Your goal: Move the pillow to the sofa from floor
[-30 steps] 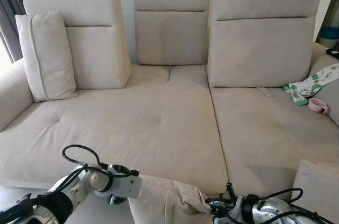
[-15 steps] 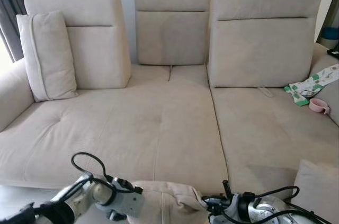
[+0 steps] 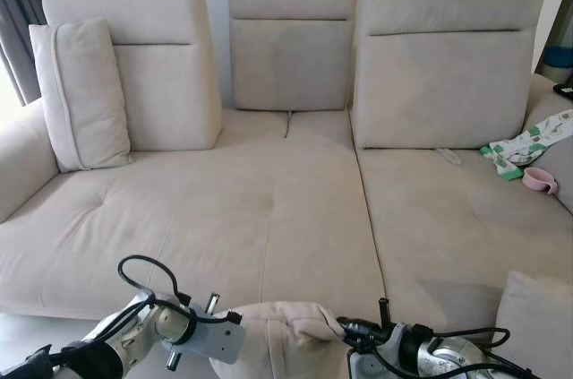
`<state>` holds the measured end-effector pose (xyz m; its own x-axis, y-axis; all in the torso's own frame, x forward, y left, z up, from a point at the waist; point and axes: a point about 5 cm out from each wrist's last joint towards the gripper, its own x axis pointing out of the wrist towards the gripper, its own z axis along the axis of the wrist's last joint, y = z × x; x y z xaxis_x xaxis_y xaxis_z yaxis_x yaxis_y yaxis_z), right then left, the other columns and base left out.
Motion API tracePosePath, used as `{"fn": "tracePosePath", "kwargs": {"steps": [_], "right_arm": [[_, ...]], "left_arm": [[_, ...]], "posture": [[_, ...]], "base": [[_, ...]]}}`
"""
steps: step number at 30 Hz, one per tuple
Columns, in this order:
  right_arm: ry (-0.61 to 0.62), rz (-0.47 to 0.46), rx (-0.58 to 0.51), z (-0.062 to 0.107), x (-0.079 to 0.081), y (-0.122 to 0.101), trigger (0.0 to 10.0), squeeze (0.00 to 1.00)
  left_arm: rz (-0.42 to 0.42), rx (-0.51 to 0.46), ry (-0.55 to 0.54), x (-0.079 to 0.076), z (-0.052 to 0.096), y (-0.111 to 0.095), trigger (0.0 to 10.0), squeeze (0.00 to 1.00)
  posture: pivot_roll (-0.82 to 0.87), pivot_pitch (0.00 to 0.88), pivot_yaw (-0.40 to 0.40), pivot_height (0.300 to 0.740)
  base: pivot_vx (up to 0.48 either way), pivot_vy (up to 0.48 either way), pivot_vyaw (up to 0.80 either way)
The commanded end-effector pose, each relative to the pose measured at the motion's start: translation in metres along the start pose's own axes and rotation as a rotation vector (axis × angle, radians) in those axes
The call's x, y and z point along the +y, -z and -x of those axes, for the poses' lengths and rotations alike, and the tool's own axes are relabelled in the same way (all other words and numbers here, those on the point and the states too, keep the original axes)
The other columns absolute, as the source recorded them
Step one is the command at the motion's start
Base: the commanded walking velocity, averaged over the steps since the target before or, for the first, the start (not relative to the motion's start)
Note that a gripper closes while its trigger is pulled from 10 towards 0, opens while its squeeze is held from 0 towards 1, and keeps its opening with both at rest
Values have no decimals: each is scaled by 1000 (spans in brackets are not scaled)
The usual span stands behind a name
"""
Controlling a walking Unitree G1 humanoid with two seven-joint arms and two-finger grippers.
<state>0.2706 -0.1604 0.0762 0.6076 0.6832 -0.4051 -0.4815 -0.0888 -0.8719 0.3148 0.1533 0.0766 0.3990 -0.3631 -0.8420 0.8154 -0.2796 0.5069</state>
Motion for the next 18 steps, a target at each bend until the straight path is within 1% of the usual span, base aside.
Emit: {"fn": "tracePosePath", "kwargs": {"steps": [1, 2, 6, 10, 13, 15, 18], "right_arm": [[97, -25, -35, -3, -11, -8, 1608, 0], [154, -81, -5, -3, -14, -7, 10000, 0], [184, -115, 1, -3, -15, -7, 10000, 0], [202, -160, -17, -5, -13, -12, 10000, 0], [208, -177, -37, -6, -12, -16, 10000, 0], [218, -187, -52, -7, -12, -19, 10000, 0], [235, -196, -59, -7, -14, -20, 10000, 0]], "left_arm": [[-5, 23, -45, 8, 5, 1, 9882, 0], [-14, 64, -59, 11, 8, 3, 10000, 0], [-15, 83, -61, 9, 9, 3, 10000, 0], [-24, 101, -42, 2, 9, 3, 10000, 0], [-38, 109, -15, -1, 10, 1, 10000, 0], [-61, 128, 16, -3, 14, 2, 10000, 0], [-66, 139, 24, -2, 17, 2, 10000, 0]], "posture": [[132, 0, 61, 553], [131, 0, 59, 553], [129, 0, 58, 553], [127, 0, 52, 553], [128, 0, 51, 561], [129, 0, 50, 571], [129, 0, 49, 581]], "base": [[0, 0, 0], [0, 0, 0], [0, 0, 0], [0, 0, 0], [0, 0, 0], [0, 0, 0], [0, 0, 0]]}}
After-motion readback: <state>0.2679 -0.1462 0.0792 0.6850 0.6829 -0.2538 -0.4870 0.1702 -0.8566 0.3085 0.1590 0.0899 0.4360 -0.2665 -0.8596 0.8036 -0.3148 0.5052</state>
